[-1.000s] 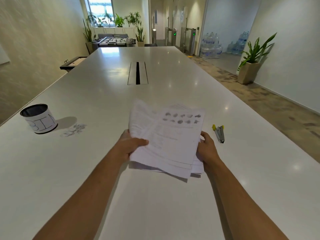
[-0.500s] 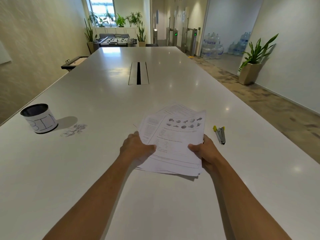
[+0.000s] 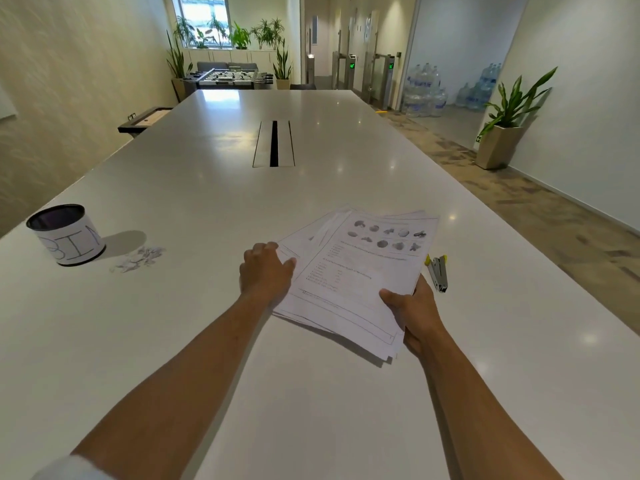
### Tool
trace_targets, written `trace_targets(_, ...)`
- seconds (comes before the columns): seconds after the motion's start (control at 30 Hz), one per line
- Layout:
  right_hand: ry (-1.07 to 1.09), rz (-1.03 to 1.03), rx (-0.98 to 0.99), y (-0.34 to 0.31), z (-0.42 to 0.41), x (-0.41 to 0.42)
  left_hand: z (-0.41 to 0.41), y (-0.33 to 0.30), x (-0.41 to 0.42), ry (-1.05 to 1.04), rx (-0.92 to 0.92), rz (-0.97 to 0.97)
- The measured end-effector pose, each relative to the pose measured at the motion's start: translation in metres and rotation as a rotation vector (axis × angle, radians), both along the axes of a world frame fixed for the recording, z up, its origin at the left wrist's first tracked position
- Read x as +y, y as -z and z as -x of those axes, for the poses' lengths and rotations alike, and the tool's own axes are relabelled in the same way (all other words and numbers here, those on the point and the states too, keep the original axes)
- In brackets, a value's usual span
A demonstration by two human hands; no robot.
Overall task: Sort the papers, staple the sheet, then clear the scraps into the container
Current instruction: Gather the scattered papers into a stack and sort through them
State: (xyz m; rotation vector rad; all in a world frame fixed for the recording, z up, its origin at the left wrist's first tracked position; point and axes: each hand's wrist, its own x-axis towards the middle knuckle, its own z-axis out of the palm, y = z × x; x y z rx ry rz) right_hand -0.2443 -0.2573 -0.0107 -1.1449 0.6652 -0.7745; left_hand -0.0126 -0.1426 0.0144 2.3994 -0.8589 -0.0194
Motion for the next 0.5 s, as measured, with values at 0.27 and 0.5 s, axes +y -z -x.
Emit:
trace_targets(0.27, 0.080, 0.022, -0.031, 0.001, 0.002, -0.001, -0.017, 0.003, -0.028, -0.029, -0.087, -0.269)
trace_targets(0.5, 0.090, 0.038, -0.025, 0.000, 0.001, -0.002, -0.018, -0.007, -0.031, -0.011, -0.031, -0.307)
